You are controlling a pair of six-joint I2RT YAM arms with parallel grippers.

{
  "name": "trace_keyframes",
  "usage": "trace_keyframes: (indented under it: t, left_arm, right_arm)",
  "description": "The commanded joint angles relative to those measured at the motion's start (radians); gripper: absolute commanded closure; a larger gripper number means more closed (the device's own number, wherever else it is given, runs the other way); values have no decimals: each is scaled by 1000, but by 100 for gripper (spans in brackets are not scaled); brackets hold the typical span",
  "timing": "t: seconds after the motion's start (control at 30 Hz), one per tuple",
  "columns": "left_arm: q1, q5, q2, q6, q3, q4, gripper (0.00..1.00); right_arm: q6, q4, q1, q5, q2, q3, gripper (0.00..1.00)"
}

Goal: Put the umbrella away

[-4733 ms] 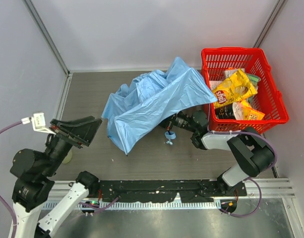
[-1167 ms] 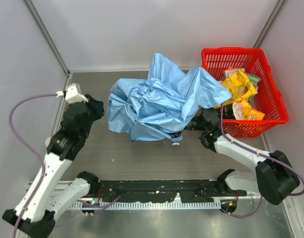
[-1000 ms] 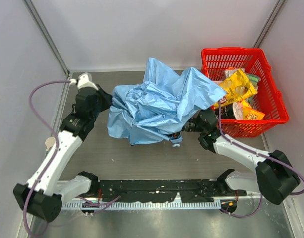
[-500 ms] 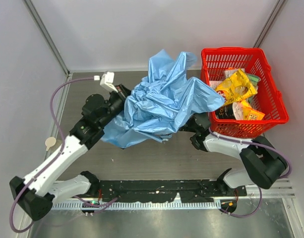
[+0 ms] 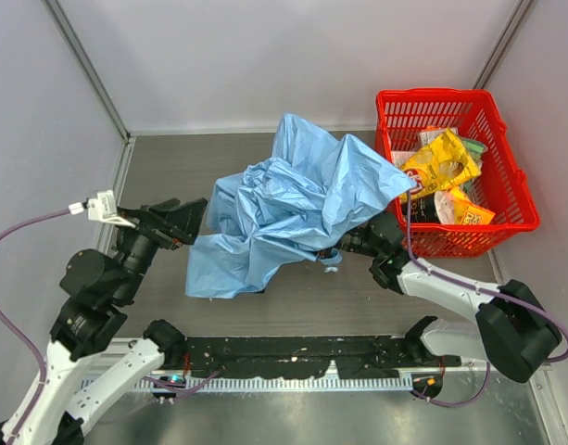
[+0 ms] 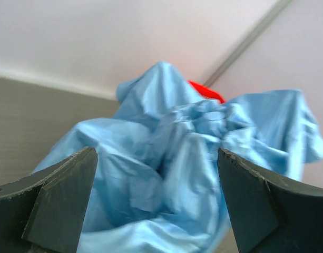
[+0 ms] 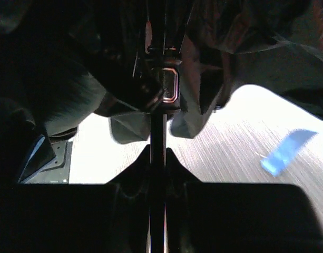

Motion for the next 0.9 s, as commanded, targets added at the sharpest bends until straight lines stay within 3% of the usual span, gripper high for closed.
trace_keyframes:
  t: [0.0,0.07,0.23,0.6,0.87]
  left_arm:
    - [3,253,2,38,19,99,0]
    - [3,370,36,24,11,152,0]
    - [2,349,111,-44,-15,234,0]
    - [-5,475,289,-153,-108,665,0]
    - [-44,333,426,-145,-15,581,0]
  right_arm:
    - [-40,35,1,44,-26,54,99]
    - [-16,72,1,38,-12,64,99]
    - [30,103,2,15,24,100,99]
    - [27,107,17,7,71,128,99]
    - [-51,31,97,64,66,154,99]
